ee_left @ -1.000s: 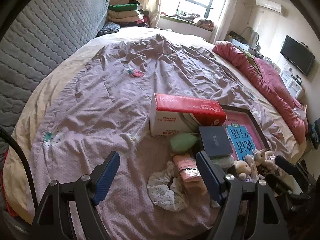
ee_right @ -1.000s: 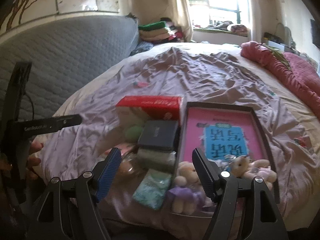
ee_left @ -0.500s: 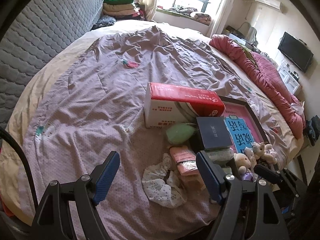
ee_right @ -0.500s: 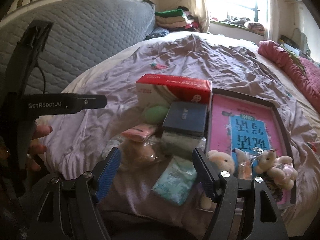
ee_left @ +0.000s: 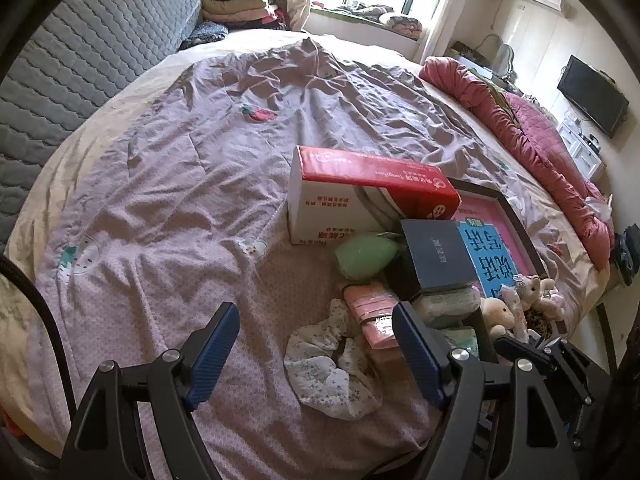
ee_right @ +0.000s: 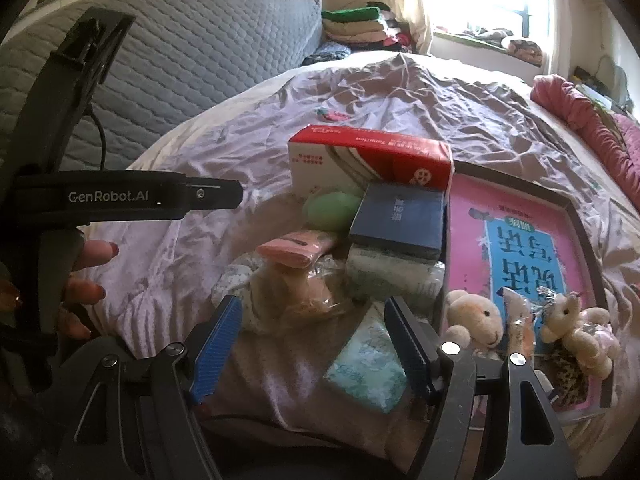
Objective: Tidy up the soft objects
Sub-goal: 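Reach the left tool toward the green fuzzy ball while the right tool approaches the clear bun bag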
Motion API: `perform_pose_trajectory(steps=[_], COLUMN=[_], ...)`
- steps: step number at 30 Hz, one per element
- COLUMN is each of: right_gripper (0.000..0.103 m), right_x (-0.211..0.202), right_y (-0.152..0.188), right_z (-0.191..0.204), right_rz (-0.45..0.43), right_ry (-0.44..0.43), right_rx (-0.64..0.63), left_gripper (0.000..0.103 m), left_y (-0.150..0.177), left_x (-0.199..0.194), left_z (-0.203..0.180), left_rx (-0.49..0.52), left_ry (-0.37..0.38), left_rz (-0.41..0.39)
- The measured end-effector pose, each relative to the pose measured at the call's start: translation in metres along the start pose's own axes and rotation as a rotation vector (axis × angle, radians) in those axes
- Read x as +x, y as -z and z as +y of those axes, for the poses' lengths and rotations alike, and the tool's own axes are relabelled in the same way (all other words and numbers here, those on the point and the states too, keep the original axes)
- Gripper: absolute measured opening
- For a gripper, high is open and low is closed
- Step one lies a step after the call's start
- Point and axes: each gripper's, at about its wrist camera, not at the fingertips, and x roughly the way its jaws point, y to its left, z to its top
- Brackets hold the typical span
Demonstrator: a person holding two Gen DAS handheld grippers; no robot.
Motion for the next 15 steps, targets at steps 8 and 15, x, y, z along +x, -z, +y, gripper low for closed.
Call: perform_pose_trajectory(steps=[8,15], right_gripper=[0.075,0.075], right_x=[0.018,0.037], right_y=[-0.002,-0.005], right_z=[0.001,-0.006], right_rz=[0.015,0.043], right_ry=[-0.015,-0.044], right_rx=[-0.008,0.028], left_gripper=[0.078,0.078], left_y=[-0.009,-0.019], left_x=[0.015,0.027], left_z=[0.005,0.004], left_rx=[0.0,0.017], left_ry=[0.021,0.03], left_rz=[0.003,0.0])
